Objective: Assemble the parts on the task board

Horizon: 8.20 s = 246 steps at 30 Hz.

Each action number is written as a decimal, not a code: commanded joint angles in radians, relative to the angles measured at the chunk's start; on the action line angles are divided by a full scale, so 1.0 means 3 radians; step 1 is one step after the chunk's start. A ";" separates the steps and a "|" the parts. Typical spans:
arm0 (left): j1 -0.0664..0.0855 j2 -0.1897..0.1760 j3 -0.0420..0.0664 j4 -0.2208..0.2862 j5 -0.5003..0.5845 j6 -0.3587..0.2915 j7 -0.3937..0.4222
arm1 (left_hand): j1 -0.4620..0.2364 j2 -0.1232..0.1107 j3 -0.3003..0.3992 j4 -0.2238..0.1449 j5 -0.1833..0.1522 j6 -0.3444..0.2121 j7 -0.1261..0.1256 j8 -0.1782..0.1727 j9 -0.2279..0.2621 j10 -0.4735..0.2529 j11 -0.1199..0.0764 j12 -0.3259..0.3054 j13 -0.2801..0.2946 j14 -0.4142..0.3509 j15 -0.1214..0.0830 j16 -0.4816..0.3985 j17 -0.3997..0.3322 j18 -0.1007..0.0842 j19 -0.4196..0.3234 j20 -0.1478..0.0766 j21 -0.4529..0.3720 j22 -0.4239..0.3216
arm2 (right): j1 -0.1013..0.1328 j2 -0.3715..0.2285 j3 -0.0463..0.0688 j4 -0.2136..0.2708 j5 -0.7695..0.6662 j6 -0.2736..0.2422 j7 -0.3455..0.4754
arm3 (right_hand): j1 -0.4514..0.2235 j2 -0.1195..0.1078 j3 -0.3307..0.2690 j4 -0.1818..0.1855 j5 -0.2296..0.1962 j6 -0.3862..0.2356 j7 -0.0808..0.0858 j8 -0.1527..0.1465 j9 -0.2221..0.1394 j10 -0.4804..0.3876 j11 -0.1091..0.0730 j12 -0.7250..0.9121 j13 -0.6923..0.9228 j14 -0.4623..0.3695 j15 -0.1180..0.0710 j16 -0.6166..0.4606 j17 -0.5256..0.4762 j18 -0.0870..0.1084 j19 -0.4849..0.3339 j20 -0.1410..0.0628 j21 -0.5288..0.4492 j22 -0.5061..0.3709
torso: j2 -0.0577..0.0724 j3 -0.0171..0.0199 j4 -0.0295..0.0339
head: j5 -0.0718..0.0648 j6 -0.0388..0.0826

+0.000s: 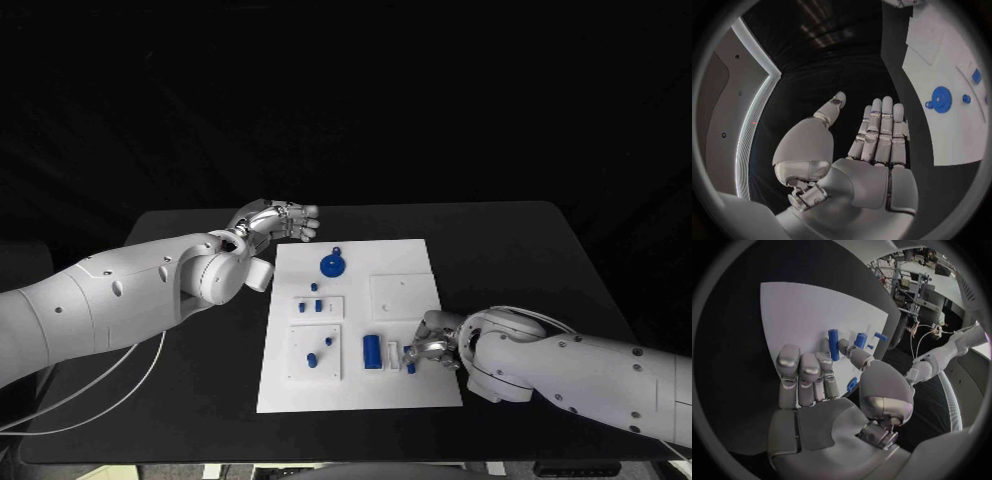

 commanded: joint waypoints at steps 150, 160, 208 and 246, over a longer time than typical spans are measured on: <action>0.0004 0.0001 0.0000 0.0008 -0.0041 0.0044 -0.0012 | 0.0011 0.0014 -0.0004 -0.0013 -0.0002 -0.0021 -0.0001 0.0028 -0.0012 0.0005 -0.0009 0.0004 -0.0009 -0.0012 0.0011 -0.0050 0.0046 0.0028 -0.0013 0.0016 -0.0038 0.0025 | -0.0008 0.0208 0.0006 -0.0211 0.0063 0.0321 -0.0020 | 0.0118 0.0040 -0.0225 -0.0048 -0.0329 0.0052 -0.0013 0.0026 -0.0032 0.0039 -0.0019 -0.0036 0.0046 -0.0007 -0.0032 -0.0016 -0.0018 0.0224 0.0002 -0.0012 -0.0058 0.0029 | 0.0001 0.0001 0.0002 | 0.0038 -0.0012; 0.0004 -0.0004 0.0000 0.0008 -0.0044 0.0042 -0.0012 | 0.0014 0.0014 -0.0003 -0.0014 -0.0003 -0.0021 -0.0001 0.0029 -0.0013 0.0006 -0.0009 0.0004 -0.0009 -0.0011 0.0011 -0.0051 0.0049 0.0027 -0.0013 0.0016 -0.0039 0.0027 | -0.0008 0.0191 0.0006 -0.0211 0.0164 0.0383 -0.0002 | 0.0006 -0.0032 -0.0270 -0.0123 -0.0103 0.0055 -0.0014 0.0029 -0.0037 0.0043 -0.0019 -0.0034 0.0058 -0.0005 -0.0034 -0.0007 -0.0017 0.0224 0.0010 -0.0016 -0.0040 0.0040 | 0.0000 -0.0001 0.0003 | 0.0041 -0.0013; 0.0004 -0.0010 -0.0001 0.0008 -0.0057 0.0044 -0.0021 | 0.0026 0.0017 0.0002 -0.0018 -0.0002 -0.0022 -0.0001 0.0030 -0.0015 0.0005 -0.0008 0.0003 -0.0010 -0.0010 0.0011 -0.0059 0.0060 0.0027 -0.0012 0.0016 -0.0044 0.0033 | -0.0008 0.0095 0.0010 -0.0102 0.0231 0.0167 0.0154 | -0.0027 -0.0224 -0.0577 0.0055 -0.0370 0.0018 -0.0013 0.0031 -0.0029 0.0030 -0.0021 -0.0054 0.0063 -0.0012 -0.0040 -0.0016 -0.0021 0.0224 0.0008 -0.0049 -0.0076 0.0021 | 0.0001 -0.0001 0.0000 | 0.0043 -0.0008; 0.0004 -0.0016 -0.0002 -0.0028 -0.0056 0.0031 0.0010 | 0.0031 0.0025 0.0005 -0.0016 -0.0003 -0.0021 -0.0001 0.0033 -0.0017 0.0006 -0.0008 0.0004 -0.0011 -0.0008 0.0012 -0.0066 0.0070 0.0025 -0.0011 0.0018 -0.0048 0.0039 | 0.0018 -0.0026 0.0130 -0.0134 0.0336 0.0030 0.0475 | -0.0220 -0.0375 -0.0588 0.0073 -0.0153 -0.0059 0.0009 0.0001 -0.0032 0.0015 -0.0001 -0.0071 0.0070 -0.0019 -0.0028 -0.0026 -0.0031 0.0224 -0.0005 -0.0036 -0.0081 0.0022 | -0.0009 -0.0001 -0.0004 | 0.0043 0.0079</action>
